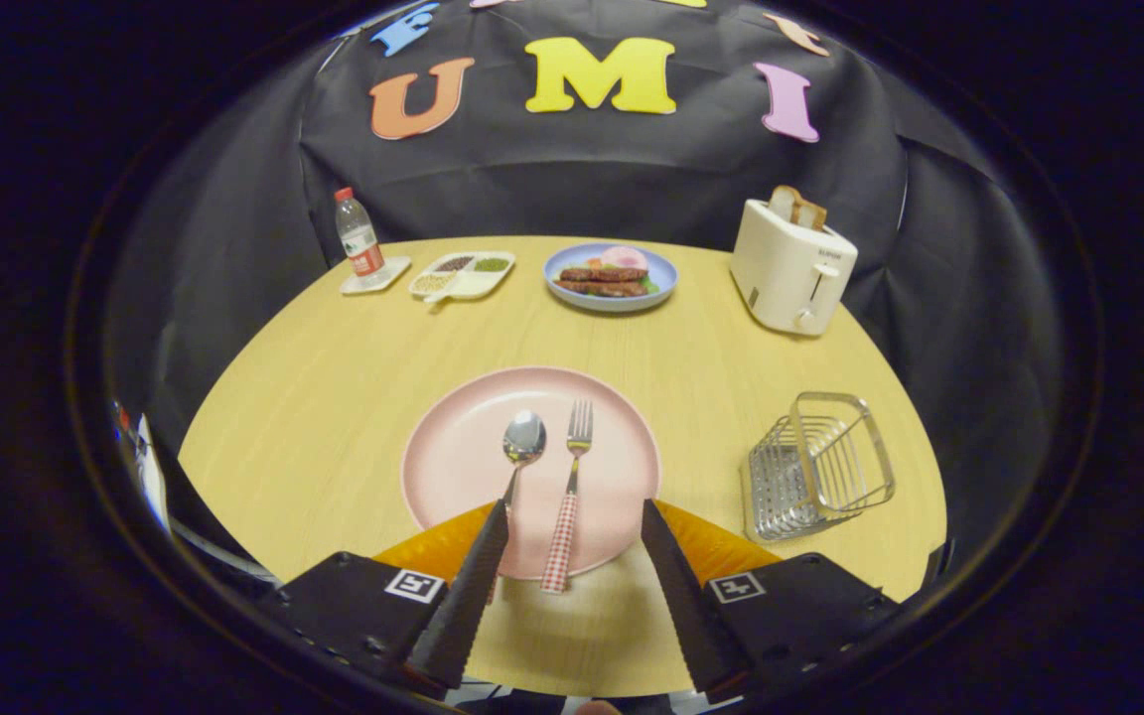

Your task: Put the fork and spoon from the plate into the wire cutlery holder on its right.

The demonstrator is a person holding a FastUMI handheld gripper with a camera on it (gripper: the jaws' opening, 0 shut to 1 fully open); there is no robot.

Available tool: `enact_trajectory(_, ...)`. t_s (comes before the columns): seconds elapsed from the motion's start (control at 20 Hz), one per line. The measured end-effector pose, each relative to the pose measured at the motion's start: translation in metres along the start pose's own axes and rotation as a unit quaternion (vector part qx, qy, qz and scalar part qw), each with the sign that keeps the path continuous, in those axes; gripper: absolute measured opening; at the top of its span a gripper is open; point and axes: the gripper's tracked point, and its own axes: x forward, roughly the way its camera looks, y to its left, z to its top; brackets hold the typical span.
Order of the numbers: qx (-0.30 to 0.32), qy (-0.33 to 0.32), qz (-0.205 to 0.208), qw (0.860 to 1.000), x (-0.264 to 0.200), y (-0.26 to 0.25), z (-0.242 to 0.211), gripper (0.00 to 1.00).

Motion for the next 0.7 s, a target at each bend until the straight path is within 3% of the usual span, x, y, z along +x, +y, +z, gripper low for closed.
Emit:
enact_trajectory(0.15,0.013,0.025,-0.005,1.000,0.021,0.000,-0.007,0.72)
enact_trajectory(0.35,0.030,0.062,-0.019,0.997,0.040,-0.002,-0.021,0.42)
enact_trajectory(0.45,0.035,0.077,-0.018,0.996,0.045,0.001,-0.025,0.42)
enact_trajectory(0.55,0.034,0.091,-0.018,0.995,0.046,-0.001,-0.029,0.13)
enact_trajectory(0.65,0.034,0.097,-0.018,0.995,0.042,0.000,-0.025,0.17)
enact_trajectory(0.7,0.032,0.103,-0.016,0.994,0.051,-0.003,-0.029,0.06)
